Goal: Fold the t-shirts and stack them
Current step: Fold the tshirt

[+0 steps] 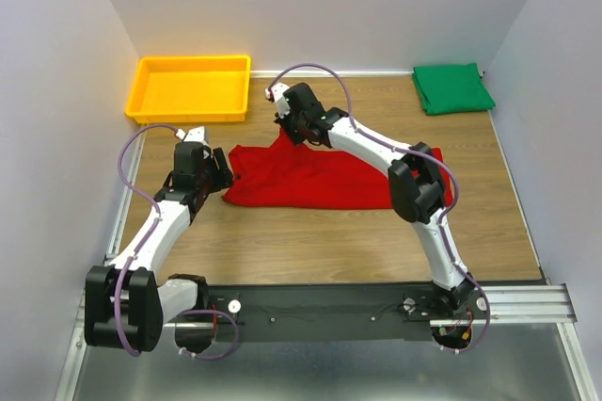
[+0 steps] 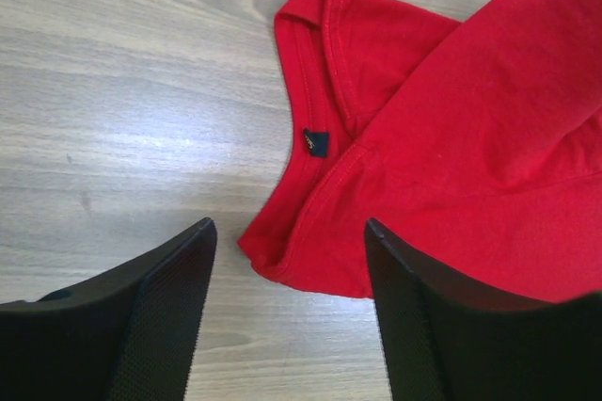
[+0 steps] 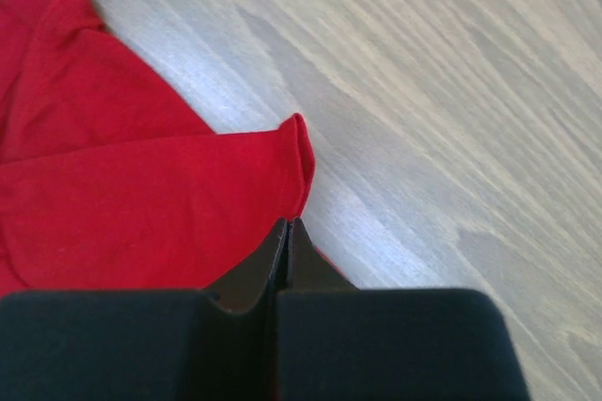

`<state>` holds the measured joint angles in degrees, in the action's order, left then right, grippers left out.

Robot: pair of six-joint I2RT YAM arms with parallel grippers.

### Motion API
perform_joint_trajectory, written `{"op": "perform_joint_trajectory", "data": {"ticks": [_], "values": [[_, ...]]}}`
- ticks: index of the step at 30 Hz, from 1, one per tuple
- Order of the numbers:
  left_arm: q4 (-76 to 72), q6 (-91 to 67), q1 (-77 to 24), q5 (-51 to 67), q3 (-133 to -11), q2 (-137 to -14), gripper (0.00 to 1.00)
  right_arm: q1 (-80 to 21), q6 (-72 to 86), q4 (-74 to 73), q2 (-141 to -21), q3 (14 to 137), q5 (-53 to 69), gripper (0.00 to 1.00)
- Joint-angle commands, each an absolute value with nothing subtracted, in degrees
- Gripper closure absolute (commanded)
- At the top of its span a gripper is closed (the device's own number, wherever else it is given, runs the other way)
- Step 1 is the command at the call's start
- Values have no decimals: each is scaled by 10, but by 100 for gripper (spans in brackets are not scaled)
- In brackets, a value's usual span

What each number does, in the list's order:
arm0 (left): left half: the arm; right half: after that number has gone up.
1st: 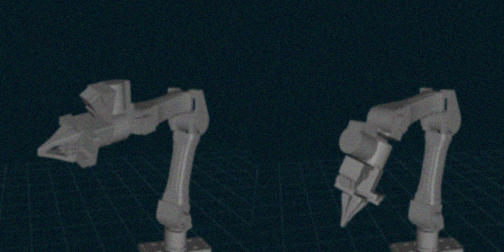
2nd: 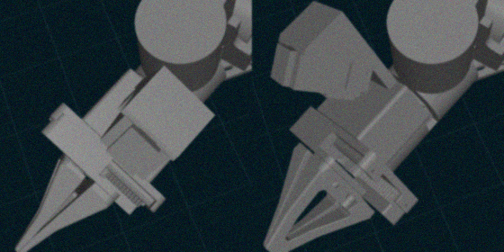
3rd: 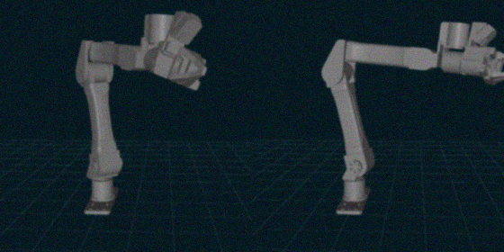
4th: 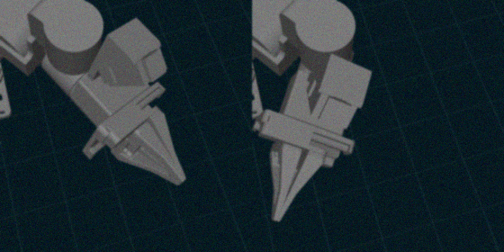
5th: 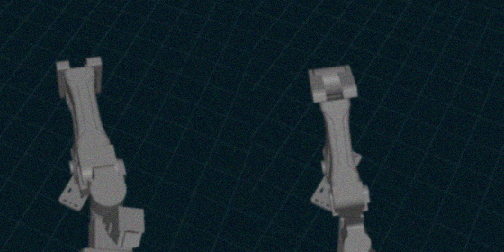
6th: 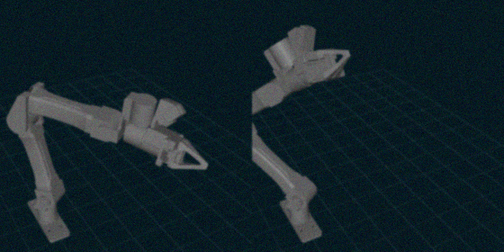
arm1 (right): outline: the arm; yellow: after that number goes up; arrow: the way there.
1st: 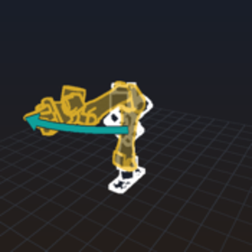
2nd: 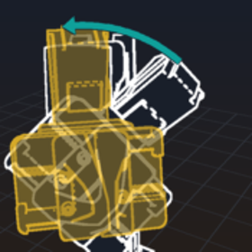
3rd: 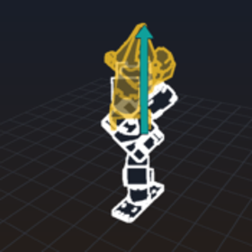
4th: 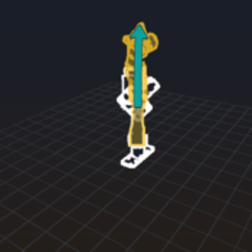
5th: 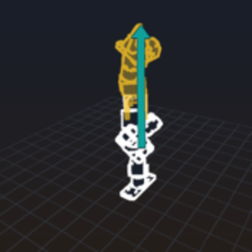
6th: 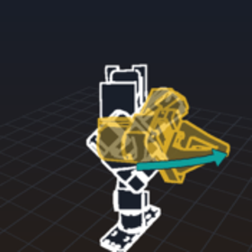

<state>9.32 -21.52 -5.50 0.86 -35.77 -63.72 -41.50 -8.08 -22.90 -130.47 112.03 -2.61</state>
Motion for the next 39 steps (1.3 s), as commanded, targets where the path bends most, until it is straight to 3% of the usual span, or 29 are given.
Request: {"op": "perform_joint_trajectory", "data": {"ticks": [1, 2, 3, 6, 20, 27, 39], "values": [[91, -219, -60, 35, -372, -657, 32, -417, -66, -234, -1277, 1105, 27, 91], [90, -221, -61, 39, -378, -661, 32, -417, -55, -234, -1276, 1100, 27, 85], [90, -224, -62, 40, -381, -670, 32, -417, -48, -234, -1275, 1097, 16, 69], [89, -226, -68, 42, -404, -694, 32, -412, -19, -233, -1263, 1072, 3, 58], [109, -189, -114, 50, -619, -937, 34, -247, 212, -58, -1163, 835, 214, 64], [130, -171, -142, 45, -742, -1050, 42, -241, 248, -5, -1196, 819, 300, 71], [167, -138, -164, 40, -874, -1177, 41, -241, 272, 31, -1251, 822, 332, 70]]}}
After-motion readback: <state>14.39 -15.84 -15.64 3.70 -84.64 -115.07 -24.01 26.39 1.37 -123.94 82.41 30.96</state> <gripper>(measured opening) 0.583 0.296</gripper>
